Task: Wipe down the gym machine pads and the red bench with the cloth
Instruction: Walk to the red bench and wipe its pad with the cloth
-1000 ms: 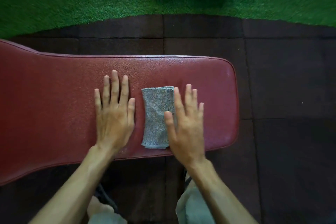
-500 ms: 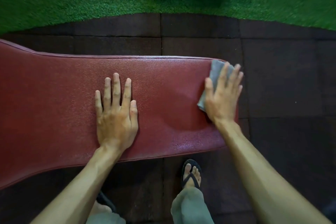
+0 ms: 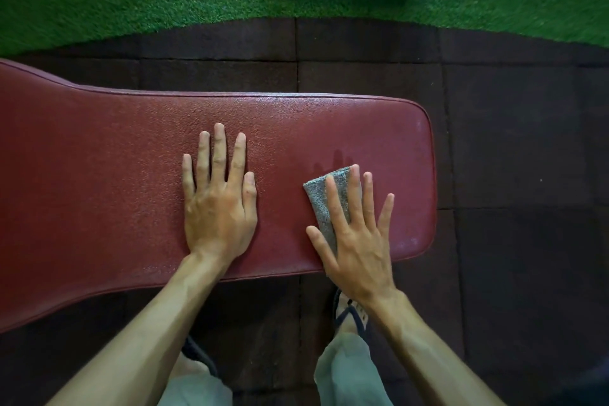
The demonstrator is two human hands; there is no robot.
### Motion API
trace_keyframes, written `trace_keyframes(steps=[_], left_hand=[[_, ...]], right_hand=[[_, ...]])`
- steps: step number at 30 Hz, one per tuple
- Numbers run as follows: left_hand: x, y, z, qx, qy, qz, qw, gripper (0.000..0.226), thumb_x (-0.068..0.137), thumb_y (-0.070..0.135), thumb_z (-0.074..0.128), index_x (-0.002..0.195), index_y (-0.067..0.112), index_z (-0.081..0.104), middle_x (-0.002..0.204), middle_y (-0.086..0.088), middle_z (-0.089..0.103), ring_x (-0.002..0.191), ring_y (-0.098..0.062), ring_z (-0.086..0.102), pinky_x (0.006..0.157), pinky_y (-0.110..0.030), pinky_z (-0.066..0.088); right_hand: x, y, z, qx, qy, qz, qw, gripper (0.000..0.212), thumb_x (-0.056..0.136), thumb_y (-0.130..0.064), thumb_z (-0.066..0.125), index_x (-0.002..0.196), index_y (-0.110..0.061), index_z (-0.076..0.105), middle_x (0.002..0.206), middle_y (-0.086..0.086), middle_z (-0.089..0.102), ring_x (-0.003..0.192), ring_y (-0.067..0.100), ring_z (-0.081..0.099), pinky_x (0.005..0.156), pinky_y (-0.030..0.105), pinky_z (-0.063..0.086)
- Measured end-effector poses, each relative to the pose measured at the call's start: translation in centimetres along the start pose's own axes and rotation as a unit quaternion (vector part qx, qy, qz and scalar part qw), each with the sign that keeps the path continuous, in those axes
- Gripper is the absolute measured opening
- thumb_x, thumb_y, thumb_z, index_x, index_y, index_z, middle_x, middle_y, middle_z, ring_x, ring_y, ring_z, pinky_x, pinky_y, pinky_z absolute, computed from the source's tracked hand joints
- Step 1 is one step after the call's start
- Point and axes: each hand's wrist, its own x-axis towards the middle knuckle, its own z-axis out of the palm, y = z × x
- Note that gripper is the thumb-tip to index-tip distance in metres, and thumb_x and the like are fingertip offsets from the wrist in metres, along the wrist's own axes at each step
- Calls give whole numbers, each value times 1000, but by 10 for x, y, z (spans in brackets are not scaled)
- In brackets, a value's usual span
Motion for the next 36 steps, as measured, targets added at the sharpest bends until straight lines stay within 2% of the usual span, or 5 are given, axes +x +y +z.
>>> trace_keyframes(steps=[15,21,27,32,36], left_hand=[[-2,-1,3,-5,-2,2,1000,57,104,36,26,158,22,17,168,-7,8,156,-25,5,126,-49,5],[-1,0,-5,-22,-42,-1,999,58,104,37,24,159,20,16,168,-9,6,156,-27,3,125,-50,4],[-25,24,-64,-83,-196,-9,977,57,105,39,29,157,17,21,167,-10,10,156,-25,2,125,-49,7],[-84,52,-140,-54,-323,44,944,51,105,38,33,150,15,38,159,-12,33,153,-28,18,122,-45,20],[-131,81,-203,-10,-403,139,905,40,103,38,36,131,17,55,136,-9,54,132,-30,45,108,-42,40]], right_hand=[[9,-5,12,30,20,3,999,69,106,-47,29,160,-12,4,169,7,-4,156,23,-9,127,43,-3],[13,-8,7,131,62,25,989,53,107,-27,28,156,-5,26,164,13,24,154,25,14,125,43,21],[-19,-26,-56,334,7,118,935,42,108,-25,38,149,-17,42,153,3,47,139,14,44,106,-3,25],[-109,-52,-112,377,-24,248,892,39,106,-34,35,141,-30,50,135,-5,61,121,13,60,100,26,47],[-187,-77,-157,346,-43,347,870,37,104,-34,32,134,-27,51,120,2,65,116,26,59,106,47,42]])
